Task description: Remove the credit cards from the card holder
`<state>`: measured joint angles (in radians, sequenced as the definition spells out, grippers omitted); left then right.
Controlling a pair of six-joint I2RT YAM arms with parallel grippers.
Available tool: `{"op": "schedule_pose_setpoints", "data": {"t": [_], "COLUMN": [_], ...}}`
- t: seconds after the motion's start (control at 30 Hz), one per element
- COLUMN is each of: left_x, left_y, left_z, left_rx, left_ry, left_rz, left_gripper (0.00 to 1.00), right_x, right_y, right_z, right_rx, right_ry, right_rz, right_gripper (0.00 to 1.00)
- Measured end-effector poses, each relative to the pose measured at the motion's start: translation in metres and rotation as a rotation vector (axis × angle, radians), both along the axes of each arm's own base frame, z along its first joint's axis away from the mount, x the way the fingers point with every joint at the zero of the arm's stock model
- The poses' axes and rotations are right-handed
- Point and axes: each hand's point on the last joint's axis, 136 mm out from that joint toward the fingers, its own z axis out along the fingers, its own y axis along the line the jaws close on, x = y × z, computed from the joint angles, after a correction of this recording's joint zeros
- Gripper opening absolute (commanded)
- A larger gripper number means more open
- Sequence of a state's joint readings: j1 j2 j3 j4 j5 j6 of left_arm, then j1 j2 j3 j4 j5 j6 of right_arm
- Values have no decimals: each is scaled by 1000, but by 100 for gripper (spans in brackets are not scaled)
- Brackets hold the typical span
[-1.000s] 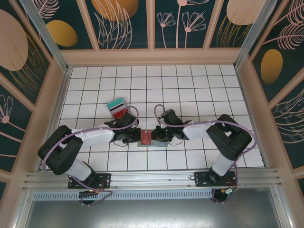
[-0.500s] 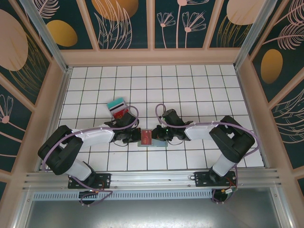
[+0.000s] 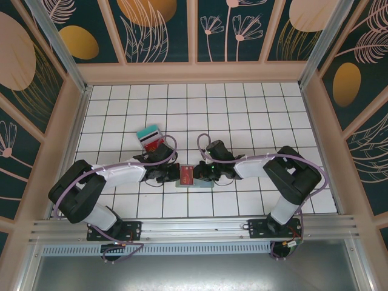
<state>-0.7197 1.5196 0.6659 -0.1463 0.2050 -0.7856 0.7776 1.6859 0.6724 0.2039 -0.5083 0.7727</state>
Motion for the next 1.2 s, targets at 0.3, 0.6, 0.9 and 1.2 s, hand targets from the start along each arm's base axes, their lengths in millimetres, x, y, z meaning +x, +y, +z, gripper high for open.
{"op": "schedule_pose_setpoints", "data": {"t": [0.3, 0.6, 0.9, 1.2], "left_x": [0, 1, 1, 1], "left_y": [0, 0, 1, 1], "left_z": [0, -1, -1, -1], "left_rx": [0, 7, 10, 10], "left_ry": [1, 4, 5, 5], "left_rz": [-1, 2, 3, 2], "left_gripper": [0, 0, 0, 0], "right_x": [0, 0, 2, 1], "right_y": [2, 1, -6, -12], "right_z": [-1, -1, 0, -1], "right_rx": [7, 6, 6, 4], "right_ry": [11, 12, 9, 9], "right_rz": [8, 6, -9, -17], "right_gripper": [5, 0, 0, 0]}}
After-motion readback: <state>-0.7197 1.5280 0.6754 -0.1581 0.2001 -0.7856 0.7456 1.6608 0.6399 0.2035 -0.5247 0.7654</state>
